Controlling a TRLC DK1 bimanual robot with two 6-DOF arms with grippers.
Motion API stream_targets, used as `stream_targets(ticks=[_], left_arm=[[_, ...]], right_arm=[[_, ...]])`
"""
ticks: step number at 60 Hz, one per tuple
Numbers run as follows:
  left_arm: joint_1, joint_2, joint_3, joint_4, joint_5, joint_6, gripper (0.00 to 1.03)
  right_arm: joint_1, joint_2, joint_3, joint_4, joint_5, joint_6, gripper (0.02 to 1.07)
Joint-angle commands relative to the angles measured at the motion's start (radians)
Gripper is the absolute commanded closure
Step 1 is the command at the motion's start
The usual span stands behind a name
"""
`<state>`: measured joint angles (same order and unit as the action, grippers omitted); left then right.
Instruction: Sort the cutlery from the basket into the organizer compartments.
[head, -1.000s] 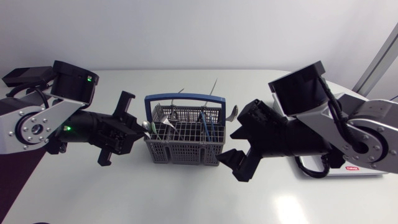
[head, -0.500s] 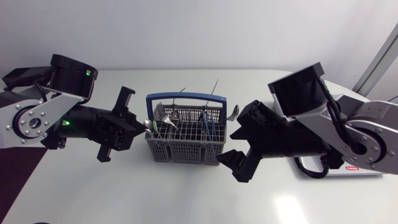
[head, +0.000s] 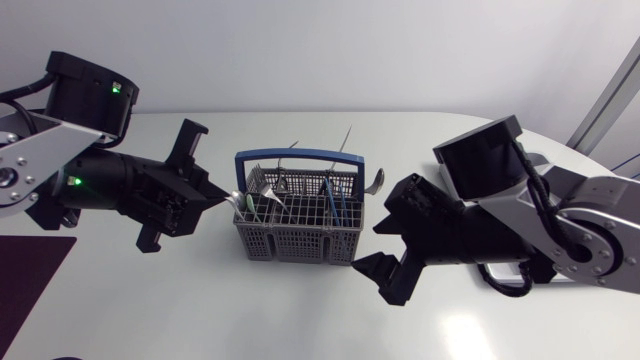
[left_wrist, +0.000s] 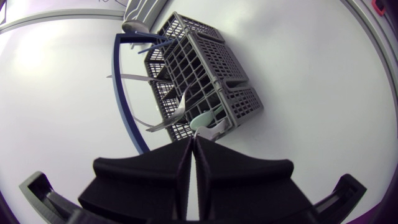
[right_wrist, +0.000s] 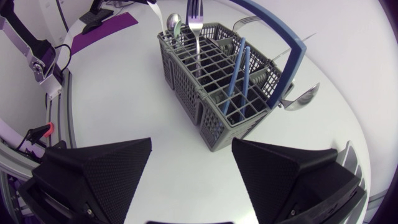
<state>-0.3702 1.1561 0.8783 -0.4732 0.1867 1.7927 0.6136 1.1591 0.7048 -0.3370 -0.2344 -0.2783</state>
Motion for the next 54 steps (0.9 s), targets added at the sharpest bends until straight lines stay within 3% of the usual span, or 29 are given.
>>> stream_targets(ticks=[1,25,32,54], left_arm=[[-0.013,-0.019,0.064,-0.036,-0.003,0.05,1.0],[-0.015,-0.038,0.074,-0.061,-0.026,0.137,1.0],[-0.055,-0.035,0.065,-0.048,-0.064,0.142,1.0],[-0.136,-0.064,0.067,-0.05,-0.079,0.2,1.0]], right_arm=[[0.0,-0.015,-0.019,-0.004,-0.003,-0.015,0.14],[0.025,-0.015,-0.001,-0.016,-0.003,-0.013,0.14],[0.025,-0.016,-0.004,-0.016,-0.002,-0.012,0.14],[0.031,-0.021,-0.016,-0.008,-0.003,-0.016,0.14]])
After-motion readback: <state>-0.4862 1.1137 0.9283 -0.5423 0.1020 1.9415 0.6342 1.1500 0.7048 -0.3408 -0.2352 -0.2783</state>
